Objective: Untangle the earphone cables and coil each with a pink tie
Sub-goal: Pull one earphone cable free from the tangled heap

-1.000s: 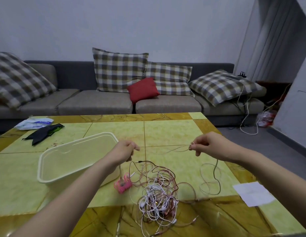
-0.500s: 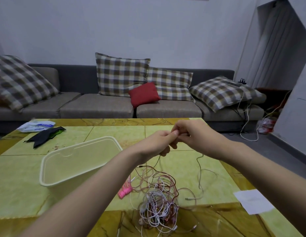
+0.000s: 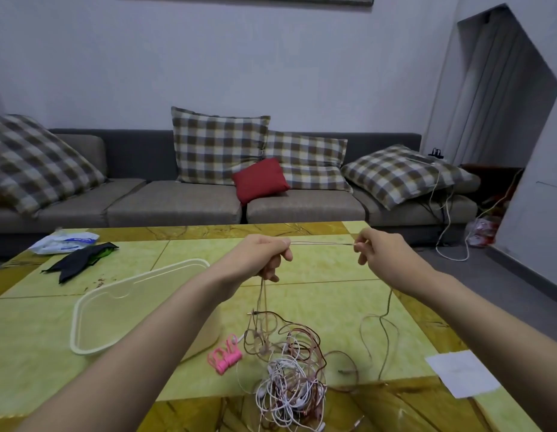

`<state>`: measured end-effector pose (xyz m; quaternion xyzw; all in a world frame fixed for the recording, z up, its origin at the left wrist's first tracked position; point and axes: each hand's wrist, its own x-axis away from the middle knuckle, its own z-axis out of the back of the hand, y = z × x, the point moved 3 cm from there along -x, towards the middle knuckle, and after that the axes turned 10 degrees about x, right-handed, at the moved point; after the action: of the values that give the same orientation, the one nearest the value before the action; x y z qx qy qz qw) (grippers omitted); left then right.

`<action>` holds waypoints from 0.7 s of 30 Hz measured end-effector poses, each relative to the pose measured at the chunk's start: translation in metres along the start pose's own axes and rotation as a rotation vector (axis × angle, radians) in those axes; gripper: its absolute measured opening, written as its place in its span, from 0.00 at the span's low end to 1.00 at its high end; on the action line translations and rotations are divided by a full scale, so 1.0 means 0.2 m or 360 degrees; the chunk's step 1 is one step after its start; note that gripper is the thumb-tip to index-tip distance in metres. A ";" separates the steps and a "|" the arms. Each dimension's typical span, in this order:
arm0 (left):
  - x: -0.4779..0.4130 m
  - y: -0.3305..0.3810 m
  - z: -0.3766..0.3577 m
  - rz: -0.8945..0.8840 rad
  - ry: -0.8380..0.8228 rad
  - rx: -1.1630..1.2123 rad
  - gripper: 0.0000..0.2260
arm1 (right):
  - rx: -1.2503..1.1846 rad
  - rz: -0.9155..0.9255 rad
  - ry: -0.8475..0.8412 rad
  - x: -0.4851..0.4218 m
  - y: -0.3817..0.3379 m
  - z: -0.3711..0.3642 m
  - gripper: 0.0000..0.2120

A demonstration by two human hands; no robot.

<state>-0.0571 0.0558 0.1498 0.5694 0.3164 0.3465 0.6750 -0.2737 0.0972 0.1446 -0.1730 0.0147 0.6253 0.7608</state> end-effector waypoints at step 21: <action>-0.01 0.03 -0.09 -0.0186 -0.0028 -0.0305 0.13 | -0.0544 0.0417 -0.0166 0.18 -0.39 0.01 0.11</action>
<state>-0.0732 0.0650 0.1522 0.4859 0.3083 0.3303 0.7482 -0.1925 0.1198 0.1573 -0.2633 -0.1086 0.7203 0.6325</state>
